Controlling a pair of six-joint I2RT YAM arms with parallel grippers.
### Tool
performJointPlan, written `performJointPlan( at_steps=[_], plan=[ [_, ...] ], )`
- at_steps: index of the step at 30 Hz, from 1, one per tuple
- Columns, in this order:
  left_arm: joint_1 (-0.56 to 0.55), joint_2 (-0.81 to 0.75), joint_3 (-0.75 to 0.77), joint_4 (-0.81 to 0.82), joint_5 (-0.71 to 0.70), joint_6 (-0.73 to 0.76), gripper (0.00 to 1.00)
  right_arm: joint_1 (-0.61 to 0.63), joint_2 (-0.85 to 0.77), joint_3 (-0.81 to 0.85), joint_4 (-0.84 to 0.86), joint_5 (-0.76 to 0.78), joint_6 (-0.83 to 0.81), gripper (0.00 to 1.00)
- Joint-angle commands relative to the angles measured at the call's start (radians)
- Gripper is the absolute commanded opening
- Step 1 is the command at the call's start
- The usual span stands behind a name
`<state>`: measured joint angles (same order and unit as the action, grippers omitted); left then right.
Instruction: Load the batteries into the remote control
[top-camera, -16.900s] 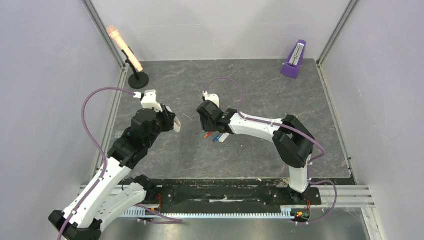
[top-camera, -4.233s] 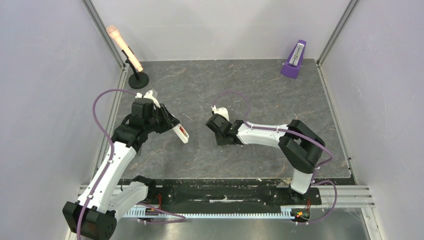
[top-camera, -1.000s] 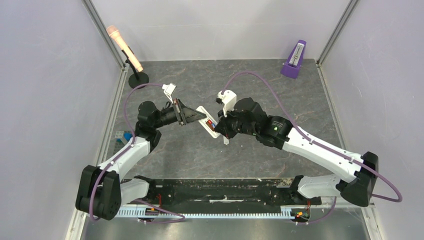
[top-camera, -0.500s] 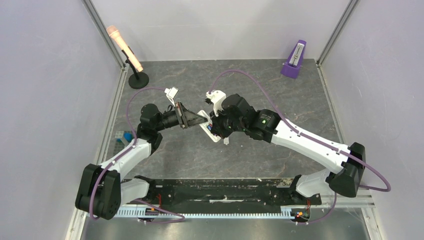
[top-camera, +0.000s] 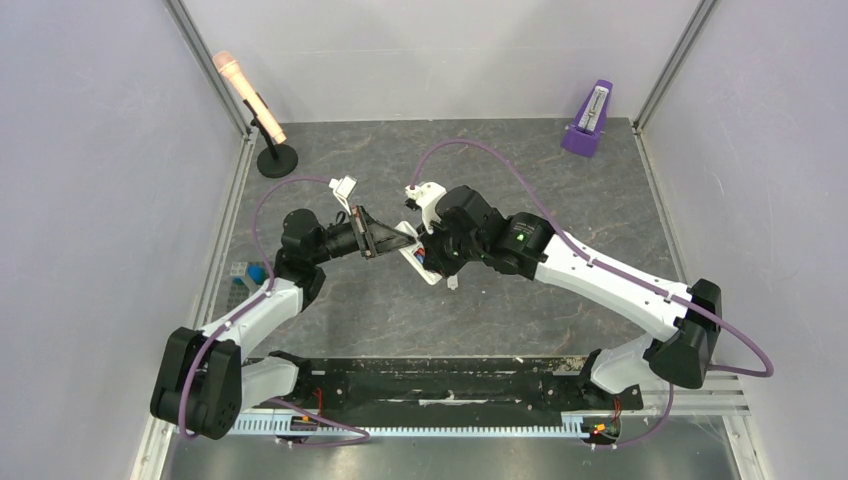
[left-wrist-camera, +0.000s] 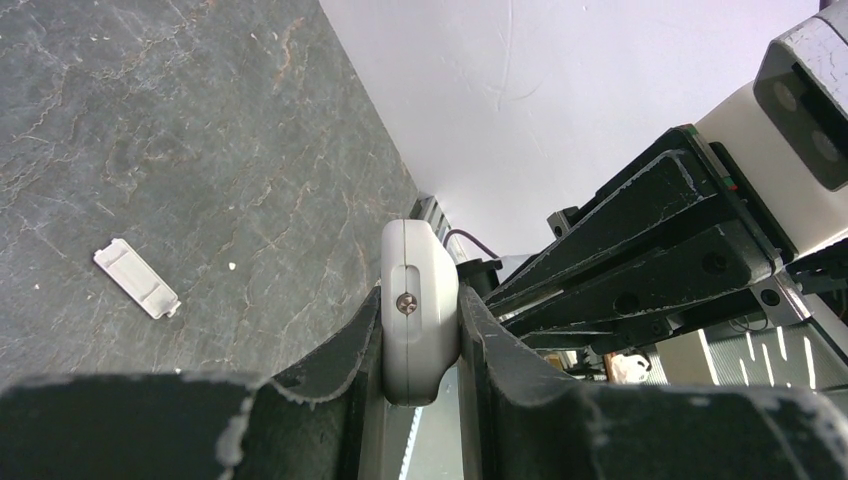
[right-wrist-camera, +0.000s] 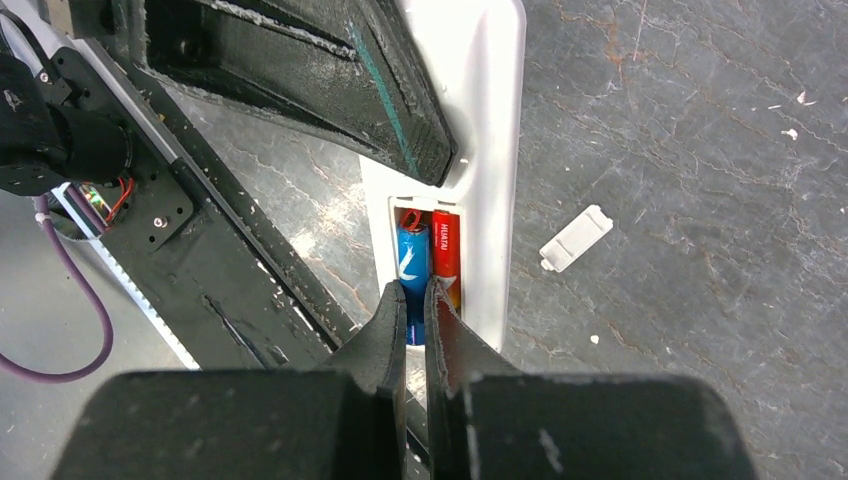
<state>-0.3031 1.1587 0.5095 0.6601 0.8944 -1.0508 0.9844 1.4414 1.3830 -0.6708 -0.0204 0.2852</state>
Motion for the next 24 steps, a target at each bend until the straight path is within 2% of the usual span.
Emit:
performJointPlan(
  at_steps=[1,17,24],
  plan=[
    [-0.004,-0.003,-0.006,0.031,-0.003,0.013,0.02,0.004,-0.003,0.052,-0.019,0.014,-0.002,0.01],
    [-0.004,-0.003,-0.009,0.015,-0.002,0.028,0.02,0.003,0.057,0.080,-0.073,-0.001,-0.009,0.01],
    [-0.004,-0.003,-0.011,0.029,0.022,0.018,0.02,0.003,0.105,0.122,-0.082,0.007,-0.005,0.06]
  ],
)
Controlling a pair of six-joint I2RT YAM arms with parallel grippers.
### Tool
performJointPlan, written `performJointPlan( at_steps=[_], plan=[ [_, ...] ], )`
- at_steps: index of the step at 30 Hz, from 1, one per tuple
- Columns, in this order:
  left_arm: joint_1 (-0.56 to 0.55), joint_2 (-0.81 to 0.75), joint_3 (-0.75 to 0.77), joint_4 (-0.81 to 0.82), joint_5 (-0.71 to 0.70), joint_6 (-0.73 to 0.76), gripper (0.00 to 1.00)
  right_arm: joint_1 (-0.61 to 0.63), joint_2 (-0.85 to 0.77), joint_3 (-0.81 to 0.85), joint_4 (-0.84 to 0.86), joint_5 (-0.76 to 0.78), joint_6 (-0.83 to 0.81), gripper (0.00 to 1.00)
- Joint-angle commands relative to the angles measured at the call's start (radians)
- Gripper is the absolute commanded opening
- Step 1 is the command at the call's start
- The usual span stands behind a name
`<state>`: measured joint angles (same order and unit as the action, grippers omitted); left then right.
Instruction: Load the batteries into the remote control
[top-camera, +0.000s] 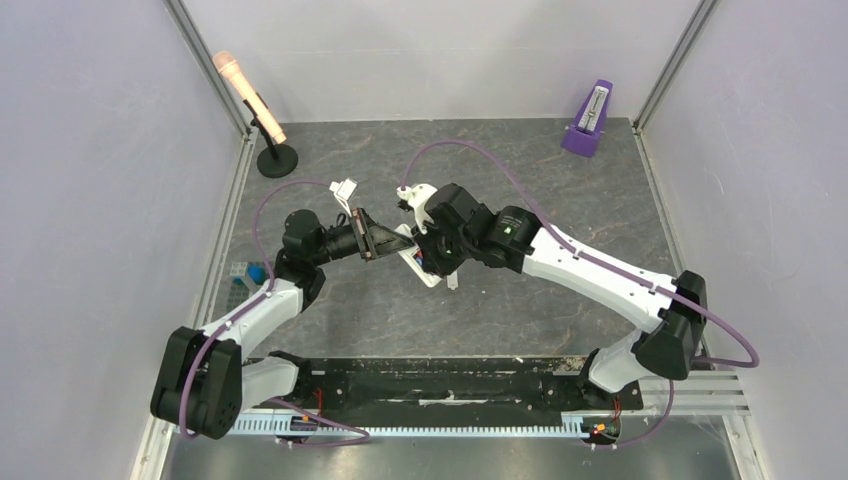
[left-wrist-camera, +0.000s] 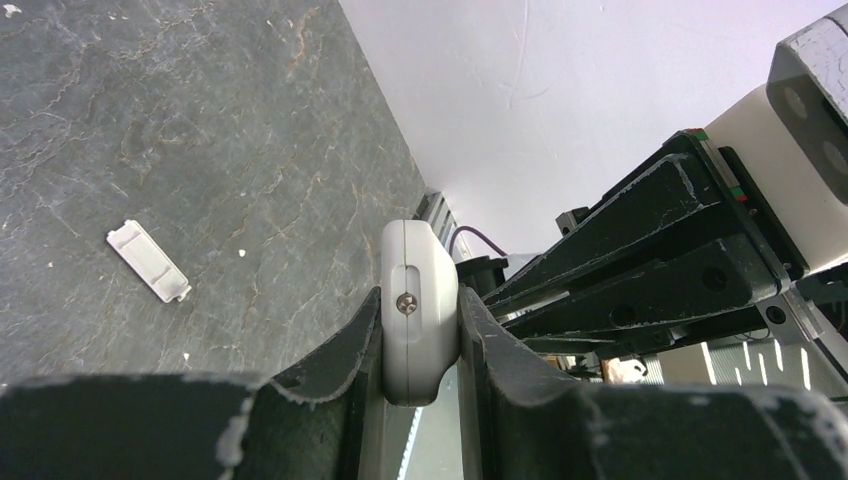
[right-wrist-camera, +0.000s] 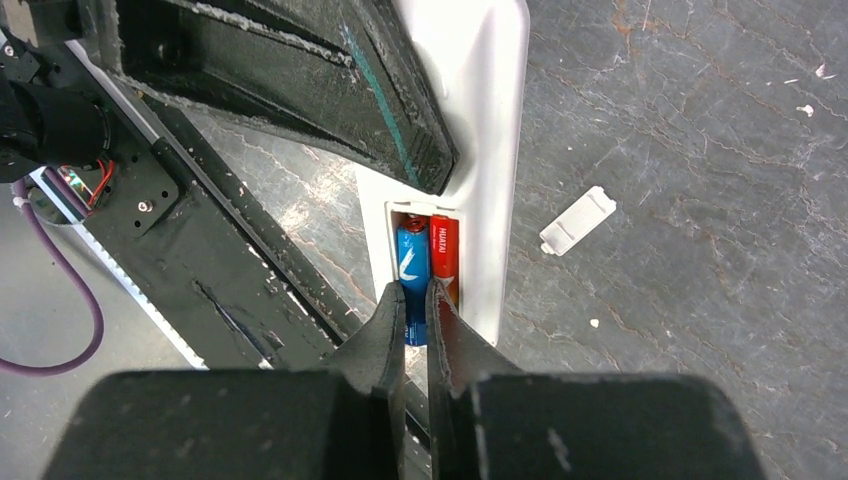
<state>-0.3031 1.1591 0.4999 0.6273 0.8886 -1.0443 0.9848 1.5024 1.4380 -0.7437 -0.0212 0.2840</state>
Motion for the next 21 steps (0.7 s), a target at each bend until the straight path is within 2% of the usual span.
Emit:
performJointPlan(
  at_steps=[1,3,7,15,21],
  plan=[
    [-0.005,-0.003,-0.005,0.080,0.042,0.002,0.02,0.003,0.055,0.079,-0.014,0.003,-0.006,0.07],
    [-0.005,-0.006,-0.017,0.136,0.066,-0.026,0.02,0.003,0.070,0.099,-0.020,0.001,-0.002,0.09],
    [-0.005,-0.012,-0.035,0.147,0.054,-0.030,0.02,0.003,0.076,0.123,-0.034,0.015,0.003,0.16],
    [-0.005,0.025,-0.046,0.182,0.004,-0.064,0.02,0.003,0.062,0.140,-0.053,0.050,0.023,0.36],
    [-0.005,0.071,-0.046,0.241,-0.018,-0.107,0.02,-0.011,0.027,0.162,-0.053,0.053,0.055,0.44]
  ],
)
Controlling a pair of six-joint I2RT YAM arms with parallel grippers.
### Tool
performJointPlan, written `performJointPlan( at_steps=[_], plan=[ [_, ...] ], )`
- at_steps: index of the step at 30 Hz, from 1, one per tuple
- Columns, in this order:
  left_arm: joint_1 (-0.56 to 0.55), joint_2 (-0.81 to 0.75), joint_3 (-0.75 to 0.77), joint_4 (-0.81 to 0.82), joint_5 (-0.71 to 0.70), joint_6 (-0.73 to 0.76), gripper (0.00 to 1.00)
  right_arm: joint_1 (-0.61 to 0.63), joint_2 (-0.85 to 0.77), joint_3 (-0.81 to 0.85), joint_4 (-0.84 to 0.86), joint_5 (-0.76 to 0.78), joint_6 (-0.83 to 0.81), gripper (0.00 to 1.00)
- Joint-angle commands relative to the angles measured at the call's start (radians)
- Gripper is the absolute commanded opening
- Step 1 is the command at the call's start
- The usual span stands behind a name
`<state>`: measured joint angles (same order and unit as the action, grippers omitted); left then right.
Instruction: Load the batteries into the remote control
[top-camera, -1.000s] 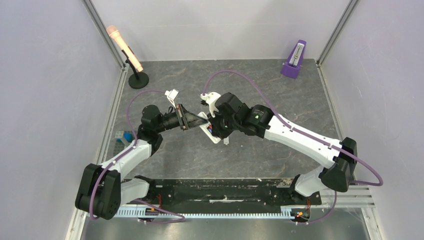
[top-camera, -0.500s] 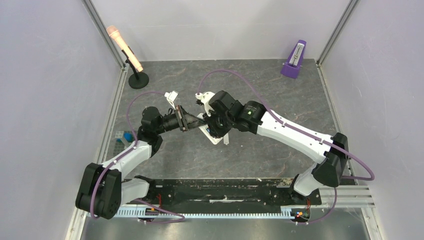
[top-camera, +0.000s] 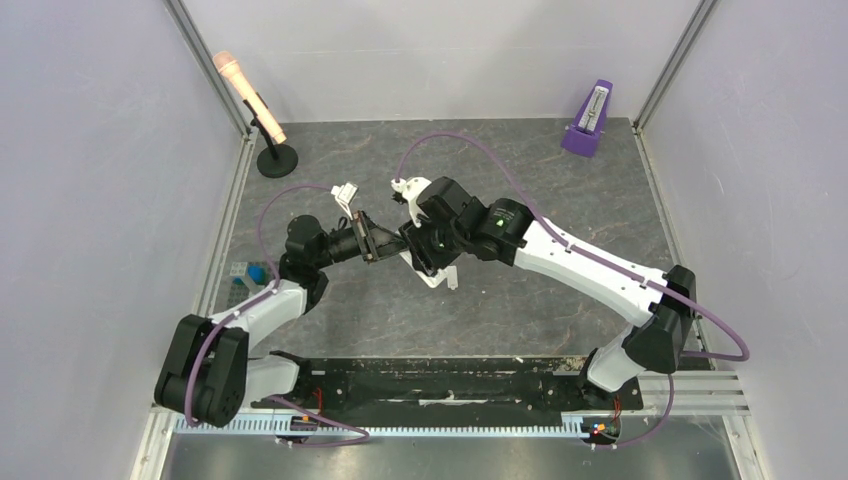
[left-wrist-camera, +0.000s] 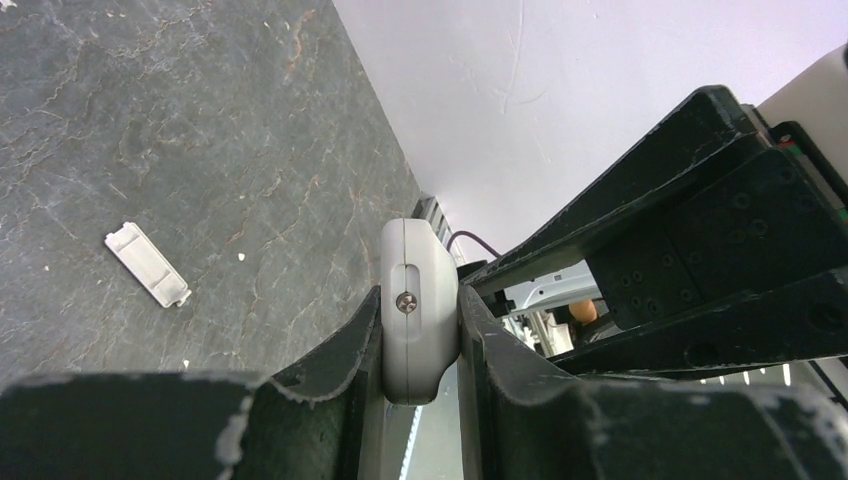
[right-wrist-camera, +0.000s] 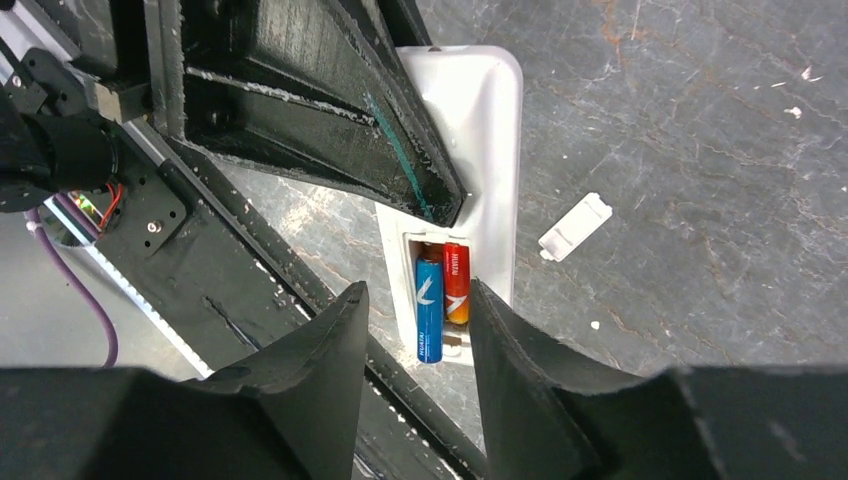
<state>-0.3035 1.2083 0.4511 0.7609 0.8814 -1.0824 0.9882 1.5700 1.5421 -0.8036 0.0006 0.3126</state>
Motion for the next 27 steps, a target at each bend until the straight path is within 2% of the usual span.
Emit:
performJointPlan(
  at_steps=[1,6,9,13,19,27],
  plan=[
    [-0.005,0.030,0.003,0.125,-0.014,-0.083,0.02,-0.022,-0.051,0.061,0.007,0.028,0.035,0.45],
    [-0.004,0.053,0.002,0.201,-0.044,-0.158,0.02,-0.079,-0.133,0.027,0.021,0.029,0.104,0.53],
    [-0.004,0.041,0.006,0.240,-0.078,-0.210,0.02,-0.127,-0.225,-0.097,0.086,0.037,0.172,0.61],
    [-0.003,-0.007,0.022,0.225,-0.136,-0.256,0.02,-0.199,-0.359,-0.310,0.246,-0.041,0.273,0.70],
    [-0.003,-0.108,0.079,0.090,-0.222,-0.312,0.02,-0.227,-0.504,-0.516,0.548,-0.125,0.467,0.79],
    [-0.003,-0.155,0.118,0.039,-0.273,-0.402,0.02,-0.229,-0.570,-0.651,0.889,-0.165,0.657,0.85]
  ],
)
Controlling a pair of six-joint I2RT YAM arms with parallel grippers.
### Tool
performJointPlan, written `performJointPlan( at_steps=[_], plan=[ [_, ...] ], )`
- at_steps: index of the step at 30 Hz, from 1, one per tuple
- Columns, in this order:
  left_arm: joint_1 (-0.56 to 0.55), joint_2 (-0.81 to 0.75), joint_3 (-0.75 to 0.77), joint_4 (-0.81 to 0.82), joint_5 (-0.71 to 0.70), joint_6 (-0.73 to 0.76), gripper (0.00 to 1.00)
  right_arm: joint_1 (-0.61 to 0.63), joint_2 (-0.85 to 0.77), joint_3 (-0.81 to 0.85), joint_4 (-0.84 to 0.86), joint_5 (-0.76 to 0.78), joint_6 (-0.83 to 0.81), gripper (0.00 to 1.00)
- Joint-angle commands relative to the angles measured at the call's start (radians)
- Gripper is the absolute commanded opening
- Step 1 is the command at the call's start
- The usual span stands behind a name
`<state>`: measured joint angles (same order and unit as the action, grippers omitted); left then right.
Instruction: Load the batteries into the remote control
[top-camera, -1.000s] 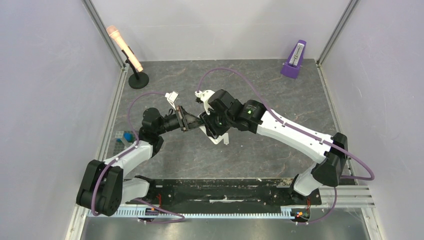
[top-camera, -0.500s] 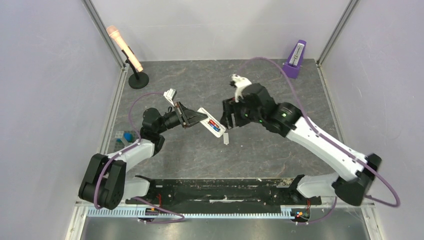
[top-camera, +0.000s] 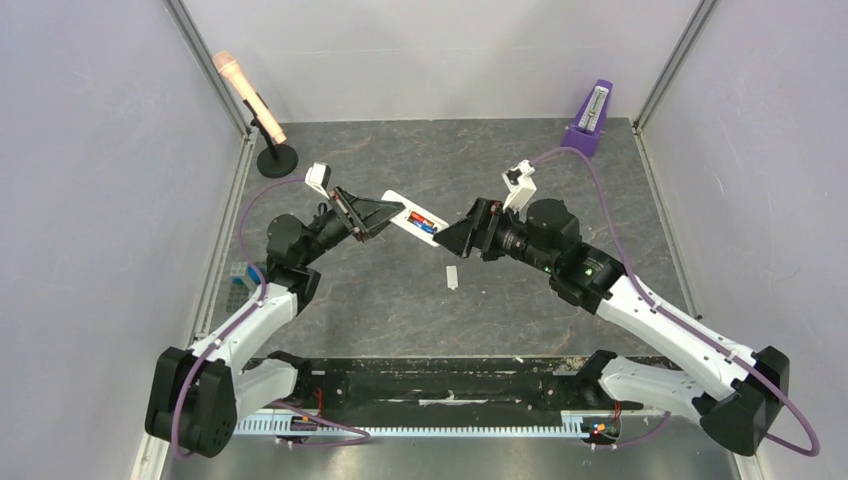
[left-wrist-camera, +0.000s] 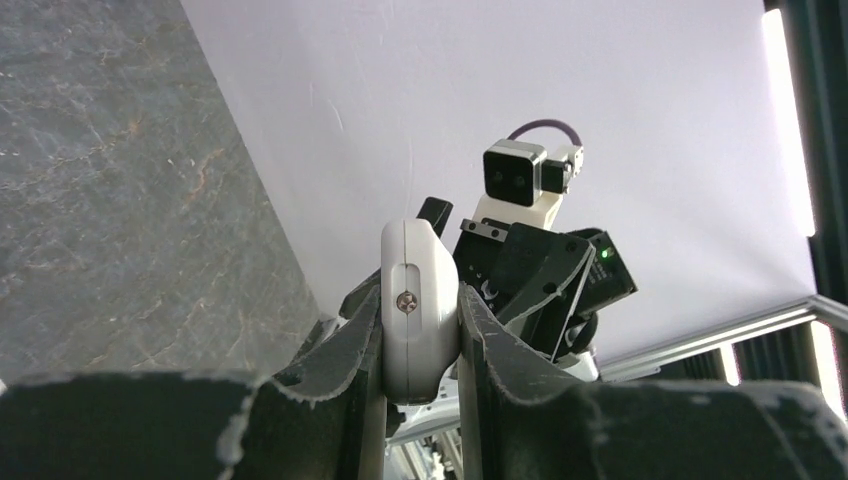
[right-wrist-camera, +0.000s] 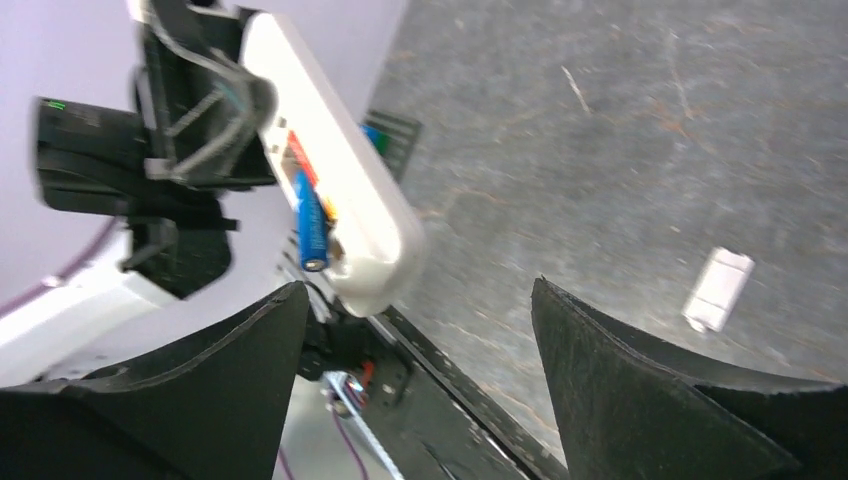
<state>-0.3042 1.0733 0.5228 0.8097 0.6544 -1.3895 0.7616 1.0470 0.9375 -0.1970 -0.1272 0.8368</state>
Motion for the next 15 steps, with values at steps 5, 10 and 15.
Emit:
performJointPlan(
  at_steps=[5,10,15],
  plan=[
    [-0.003,-0.014,0.054,0.006,-0.066,-0.132,0.02,-0.003,-0.065,-0.055,0.330,-0.040,0.142,0.85],
    [-0.003,-0.009,0.063,0.026,-0.079,-0.176,0.02,-0.003,-0.065,-0.069,0.356,-0.038,0.184,0.83],
    [-0.003,-0.016,0.056,0.023,-0.090,-0.209,0.02,-0.002,-0.057,-0.118,0.448,-0.036,0.297,0.75]
  ],
)
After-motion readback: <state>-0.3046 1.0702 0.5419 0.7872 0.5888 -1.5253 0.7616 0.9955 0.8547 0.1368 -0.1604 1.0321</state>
